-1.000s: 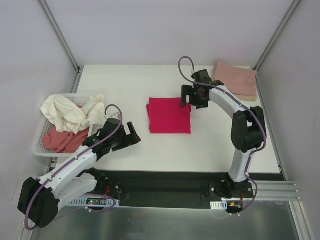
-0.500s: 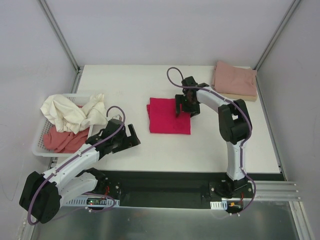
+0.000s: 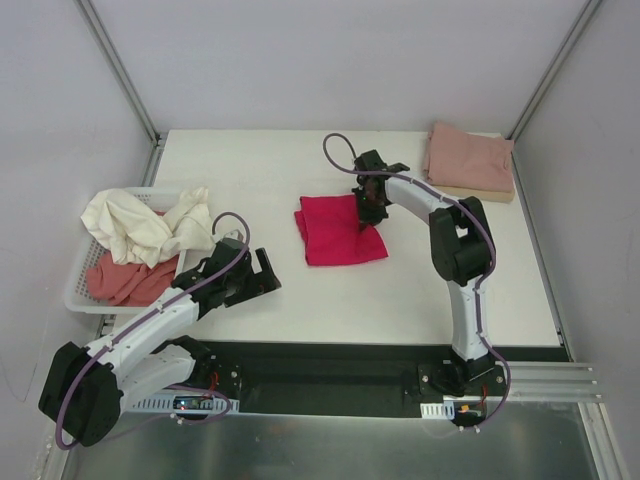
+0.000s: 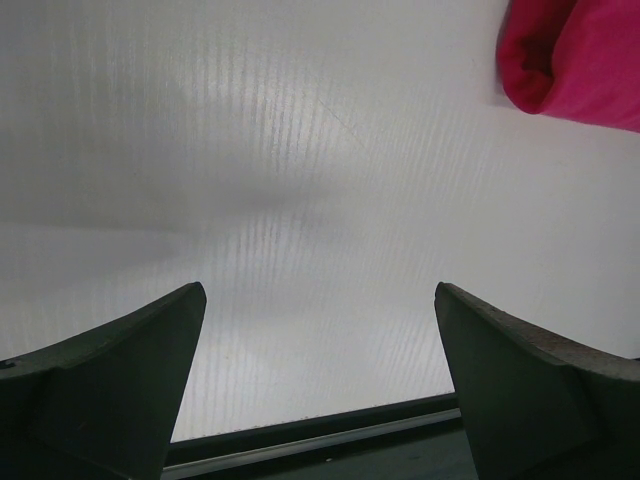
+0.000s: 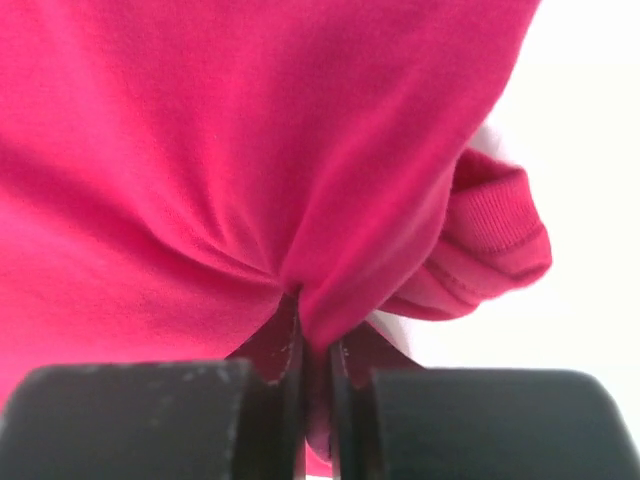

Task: Fold and stack the t-shirts
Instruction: Put the neatly folded tshirt into the corner of the board with the right arm

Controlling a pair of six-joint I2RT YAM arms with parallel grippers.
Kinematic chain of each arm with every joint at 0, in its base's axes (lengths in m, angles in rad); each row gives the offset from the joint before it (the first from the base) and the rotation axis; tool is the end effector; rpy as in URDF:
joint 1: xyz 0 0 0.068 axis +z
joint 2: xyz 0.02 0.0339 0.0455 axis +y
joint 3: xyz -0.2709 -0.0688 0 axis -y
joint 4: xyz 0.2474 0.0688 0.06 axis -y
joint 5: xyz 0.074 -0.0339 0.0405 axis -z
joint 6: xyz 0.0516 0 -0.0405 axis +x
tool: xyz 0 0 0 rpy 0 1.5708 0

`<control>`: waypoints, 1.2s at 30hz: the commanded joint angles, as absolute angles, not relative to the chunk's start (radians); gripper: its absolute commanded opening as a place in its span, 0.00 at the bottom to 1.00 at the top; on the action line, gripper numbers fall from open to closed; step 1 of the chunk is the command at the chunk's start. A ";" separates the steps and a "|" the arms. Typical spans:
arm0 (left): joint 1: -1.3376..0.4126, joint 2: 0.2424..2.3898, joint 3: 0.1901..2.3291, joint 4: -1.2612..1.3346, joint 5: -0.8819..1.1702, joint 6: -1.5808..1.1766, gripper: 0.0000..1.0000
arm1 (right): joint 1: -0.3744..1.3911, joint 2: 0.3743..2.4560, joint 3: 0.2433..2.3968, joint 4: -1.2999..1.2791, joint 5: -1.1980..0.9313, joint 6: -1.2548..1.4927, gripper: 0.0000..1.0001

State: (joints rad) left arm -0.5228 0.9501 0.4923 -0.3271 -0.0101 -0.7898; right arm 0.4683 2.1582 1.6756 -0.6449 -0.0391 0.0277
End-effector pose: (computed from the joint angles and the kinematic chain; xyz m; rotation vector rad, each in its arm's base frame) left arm 0.1733 -0.0993 0.1896 -0.3305 2.4221 -0.6085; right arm 0.4194 0.2144 0.1639 -0.6048 2.6460 0.2016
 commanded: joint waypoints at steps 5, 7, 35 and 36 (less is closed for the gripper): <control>-0.520 0.989 0.517 -0.322 -0.052 -0.808 0.99 | 0.472 2.143 1.828 -0.629 0.348 -0.254 0.01; -0.520 1.003 0.523 -0.322 -0.058 -0.808 0.99 | 0.469 2.146 1.858 -0.612 0.457 -0.317 0.01; -0.514 1.051 0.543 -0.339 -0.075 -0.864 0.99 | 0.342 2.254 2.169 -0.137 1.066 -0.887 0.01; -0.514 1.049 0.543 -0.339 -0.077 -0.864 0.99 | 0.342 2.241 2.171 -0.137 1.068 -0.881 0.01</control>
State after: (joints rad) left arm -0.5217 1.0752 0.5186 -0.3275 -0.0387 -0.8520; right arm 0.3431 2.3051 2.1120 -0.2127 0.9962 -0.8623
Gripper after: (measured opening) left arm 0.993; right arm 0.063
